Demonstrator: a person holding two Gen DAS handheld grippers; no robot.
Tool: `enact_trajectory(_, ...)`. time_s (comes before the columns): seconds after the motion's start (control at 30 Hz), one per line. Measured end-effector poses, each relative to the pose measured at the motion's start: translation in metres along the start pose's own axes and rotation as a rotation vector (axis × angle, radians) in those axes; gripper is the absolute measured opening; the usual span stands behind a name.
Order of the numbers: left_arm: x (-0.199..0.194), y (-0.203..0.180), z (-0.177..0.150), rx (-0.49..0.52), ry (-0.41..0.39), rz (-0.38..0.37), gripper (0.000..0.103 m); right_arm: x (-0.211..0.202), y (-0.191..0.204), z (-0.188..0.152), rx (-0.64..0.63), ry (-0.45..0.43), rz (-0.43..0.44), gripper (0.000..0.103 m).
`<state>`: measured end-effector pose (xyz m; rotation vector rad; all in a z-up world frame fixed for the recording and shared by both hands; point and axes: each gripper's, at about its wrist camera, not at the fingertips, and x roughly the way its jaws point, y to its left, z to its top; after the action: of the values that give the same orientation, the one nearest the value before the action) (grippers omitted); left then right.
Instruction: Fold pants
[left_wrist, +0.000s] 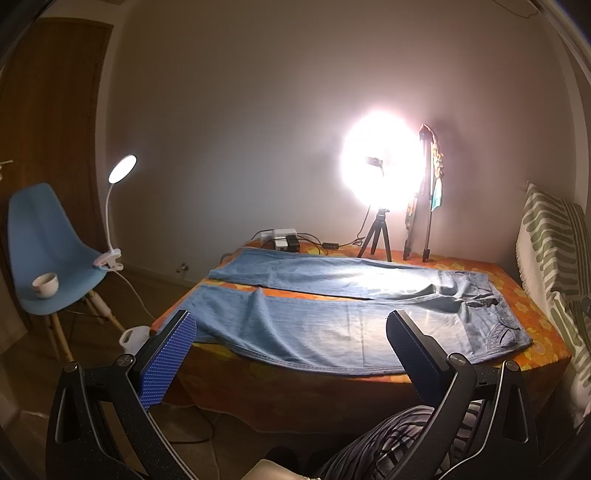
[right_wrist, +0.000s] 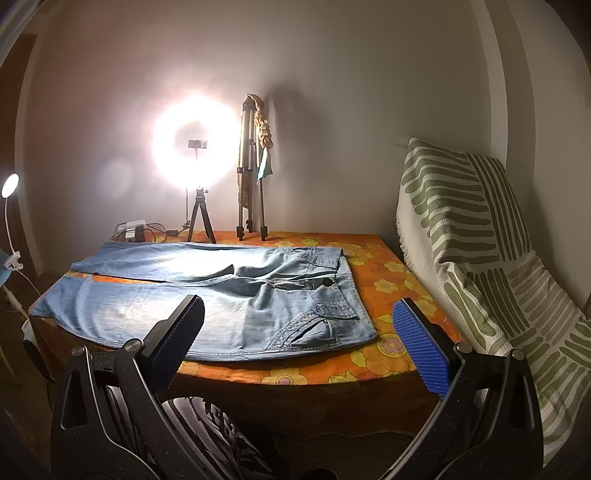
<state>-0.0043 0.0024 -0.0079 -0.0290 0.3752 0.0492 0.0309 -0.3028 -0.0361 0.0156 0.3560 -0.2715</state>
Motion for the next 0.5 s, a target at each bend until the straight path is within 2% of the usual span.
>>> enact_trajectory(0.5,0.0004,0.0006,0.0003,0.003,0.000,-0.001,0.103,-0.0010,0.0017,-0.0008,0.000,-0.003,0.001,0.103)
